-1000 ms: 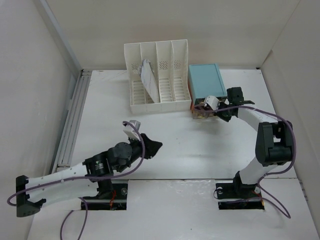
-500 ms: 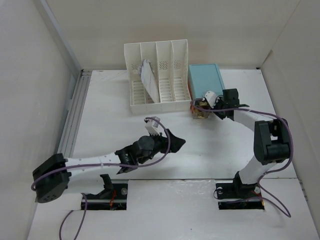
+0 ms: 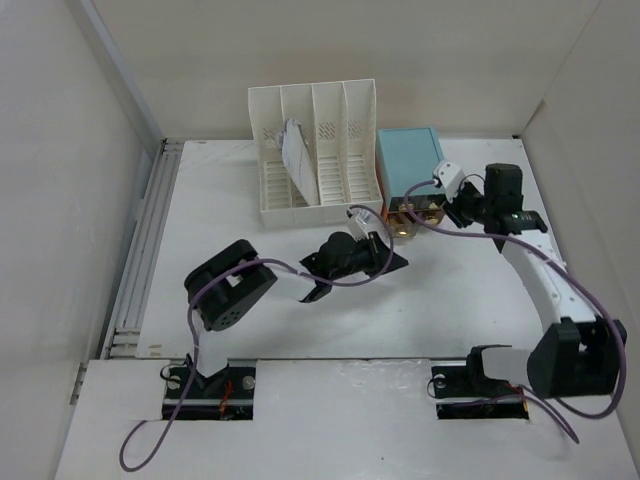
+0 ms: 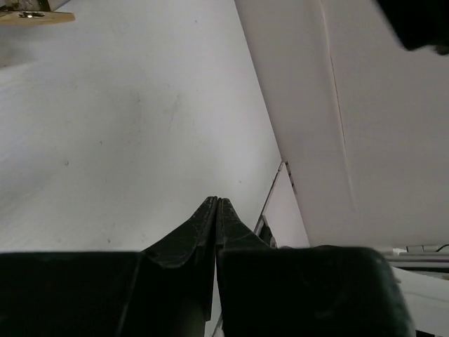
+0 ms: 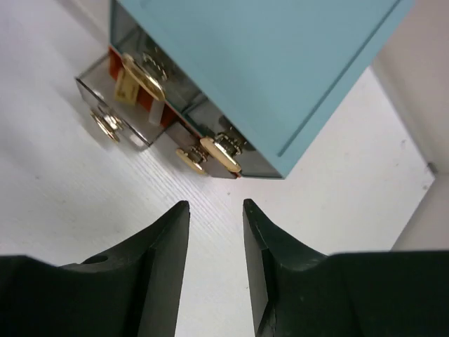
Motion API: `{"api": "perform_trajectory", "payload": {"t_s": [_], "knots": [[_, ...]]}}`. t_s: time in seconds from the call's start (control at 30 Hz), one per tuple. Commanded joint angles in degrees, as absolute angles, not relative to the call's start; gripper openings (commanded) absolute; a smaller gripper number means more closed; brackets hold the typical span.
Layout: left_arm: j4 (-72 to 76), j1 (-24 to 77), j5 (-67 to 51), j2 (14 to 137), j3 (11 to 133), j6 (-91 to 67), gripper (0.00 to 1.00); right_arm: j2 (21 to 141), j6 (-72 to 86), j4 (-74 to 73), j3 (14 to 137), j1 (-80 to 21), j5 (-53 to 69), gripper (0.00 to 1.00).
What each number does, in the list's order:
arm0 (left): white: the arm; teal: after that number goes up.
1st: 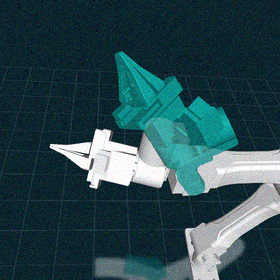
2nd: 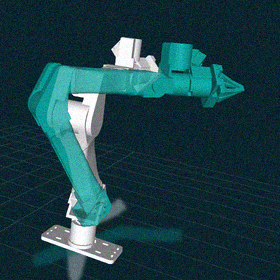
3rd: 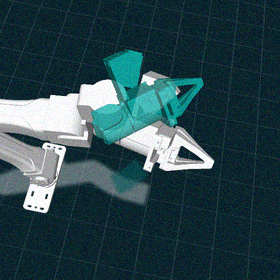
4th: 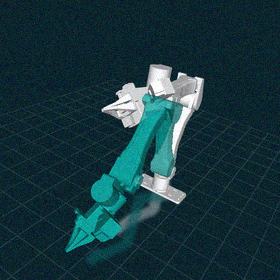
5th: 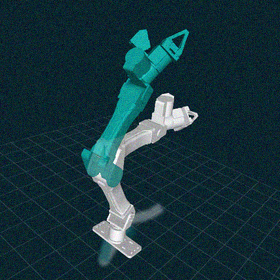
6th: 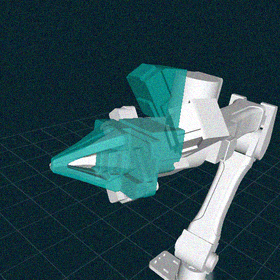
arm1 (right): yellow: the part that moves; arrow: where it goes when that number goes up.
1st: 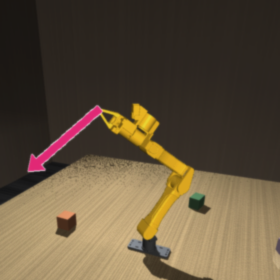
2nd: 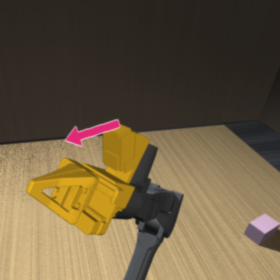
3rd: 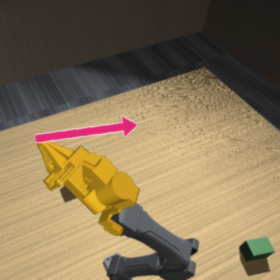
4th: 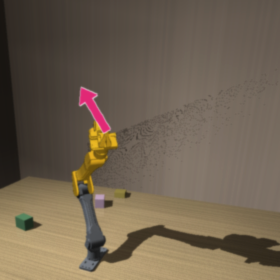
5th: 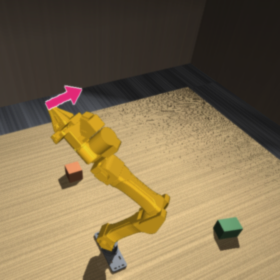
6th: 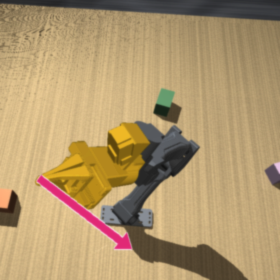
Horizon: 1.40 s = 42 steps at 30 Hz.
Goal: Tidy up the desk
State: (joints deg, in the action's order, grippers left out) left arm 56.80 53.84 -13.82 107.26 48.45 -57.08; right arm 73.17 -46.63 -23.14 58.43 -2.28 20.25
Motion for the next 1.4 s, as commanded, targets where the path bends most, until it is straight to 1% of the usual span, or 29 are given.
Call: {"api": "perform_trajectory", "payload": {"t_s": [0.0, 0.17, 0.47, 0.77, 1.03, 1.37], "knots": [[62.0, 53.3, -20.0, 110.6, 54.2, -59.4, 0.0, 67.7, -45.1, -27.4, 61.2, -1.8, 26.0, 0.43], [53.2, 52.8, -19.2, 115.4, 62.7, -58.0, 0.0, 62.8, -42.4, -28.1, 61.2, -1.8, 26.7, 0.43], [35.3, 52.8, -9.2, 119.8, 75.7, -53.0, 0.0, 58.0, -39.1, -26.4, 59.6, -1.2, 27.8, 0.43], [22.1, 52.8, -0.9, 122.4, 80.2, -50.5, 0.0, 55.2, -38.1, -25.3, 58.5, -0.7, 27.8, 0.43], [17.7, 51.8, 8.8, 125.2, 85.3, -47.0, 0.0, 54.7, -37.5, -25.3, 57.5, -0.7, 27.8, 0.43], [15.4, 50.0, 12.9, 128.7, 92.2, -43.8, 0.0, 54.1, -37.5, -24.8, 56.3, -0.2, 28.3, 0.43]]}}
